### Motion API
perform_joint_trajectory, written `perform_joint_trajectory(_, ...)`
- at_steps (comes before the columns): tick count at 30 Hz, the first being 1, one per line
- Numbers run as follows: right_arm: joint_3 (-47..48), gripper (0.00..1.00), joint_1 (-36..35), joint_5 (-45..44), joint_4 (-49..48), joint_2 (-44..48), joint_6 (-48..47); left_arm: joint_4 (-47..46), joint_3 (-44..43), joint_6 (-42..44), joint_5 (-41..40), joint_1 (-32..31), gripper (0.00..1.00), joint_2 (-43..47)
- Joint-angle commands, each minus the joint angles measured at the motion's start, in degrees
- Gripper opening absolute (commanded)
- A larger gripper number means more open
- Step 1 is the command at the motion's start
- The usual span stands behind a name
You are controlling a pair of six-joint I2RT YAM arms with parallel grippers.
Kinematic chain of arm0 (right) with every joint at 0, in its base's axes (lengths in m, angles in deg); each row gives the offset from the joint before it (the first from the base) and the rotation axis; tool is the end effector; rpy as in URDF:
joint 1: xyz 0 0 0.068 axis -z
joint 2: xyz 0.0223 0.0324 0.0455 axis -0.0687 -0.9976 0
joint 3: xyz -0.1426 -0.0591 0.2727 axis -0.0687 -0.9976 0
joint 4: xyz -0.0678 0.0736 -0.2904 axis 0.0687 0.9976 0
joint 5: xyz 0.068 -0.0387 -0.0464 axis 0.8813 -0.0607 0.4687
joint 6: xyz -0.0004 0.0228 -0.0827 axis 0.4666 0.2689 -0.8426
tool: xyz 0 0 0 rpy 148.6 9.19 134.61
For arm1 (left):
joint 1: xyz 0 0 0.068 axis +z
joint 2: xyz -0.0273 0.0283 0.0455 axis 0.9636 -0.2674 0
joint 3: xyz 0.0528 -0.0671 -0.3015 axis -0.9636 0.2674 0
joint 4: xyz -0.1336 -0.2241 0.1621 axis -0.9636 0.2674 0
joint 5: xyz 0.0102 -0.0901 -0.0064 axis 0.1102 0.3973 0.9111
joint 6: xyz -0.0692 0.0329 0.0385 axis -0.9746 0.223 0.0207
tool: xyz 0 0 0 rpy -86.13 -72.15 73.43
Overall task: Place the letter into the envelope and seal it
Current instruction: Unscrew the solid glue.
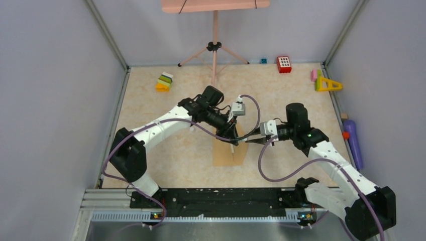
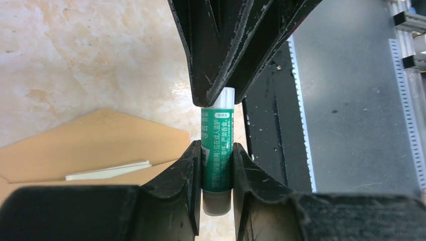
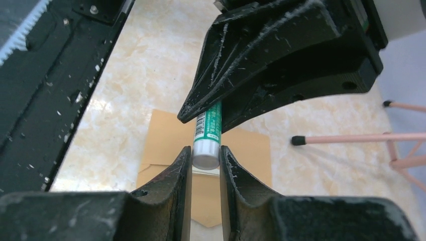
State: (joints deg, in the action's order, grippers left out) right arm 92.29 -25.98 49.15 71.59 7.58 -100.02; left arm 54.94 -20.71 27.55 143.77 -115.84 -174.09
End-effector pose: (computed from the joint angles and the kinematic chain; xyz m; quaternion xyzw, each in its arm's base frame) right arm 0.1891 0.1514 0.2859 -0.6679 0.4052 0.3448 0.5205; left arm 0.2636 -0.3162 0.2946 0.5619 0.6347 -0.4921 0.1980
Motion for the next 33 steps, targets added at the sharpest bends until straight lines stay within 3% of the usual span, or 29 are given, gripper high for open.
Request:
perform_joint_trajectory(1, 2.4, 0.15, -0.8, 1.1, -5.0, -1.3, 17.5, -4.6, -1.1, -0.8, -8.0, 0.2, 0.00, 3.8)
perform_joint_trajectory(11, 4.3, 0.20, 0.1, 2.8, -17.4, -9.5, 66.2, -7.6, 1.1, -0.6, -16.3, 0.2, 0.00, 7.1)
perform_joint_trajectory(16, 6.1, 0.30, 3.2, 5.9, -21.7, -13.8, 77.7, -7.8, 1.5, -0.4, -17.5, 0.2, 0.00, 7.7)
perform_joint_trajectory(20, 8.4, 0.42, 4.7, 9.4, -20.8, -16.5, 79.5, -7.9, 1.9, -0.1, -17.4, 0.2, 0.00, 8.0)
perform_joint_trajectory(22, 9.0, 0.47, 5.4, 11.6, -20.4, -15.6, 76.6, -7.8, 1.8, -0.1, -16.6, 0.2, 0.00, 7.8)
perform_joint_trajectory(27, 10.6, 0.60, 5.5, 9.1, -4.8, -8.3, 45.4, -7.4, 1.7, -0.4, -14.3, 0.2, 0.00, 7.5)
perform_joint_trajectory(33, 7.8, 0.64, 5.6, 3.7, 3.2, -0.8, 13.4, -5.3, 0.6, 0.0, -8.3, 0.3, 0.00, 6.3)
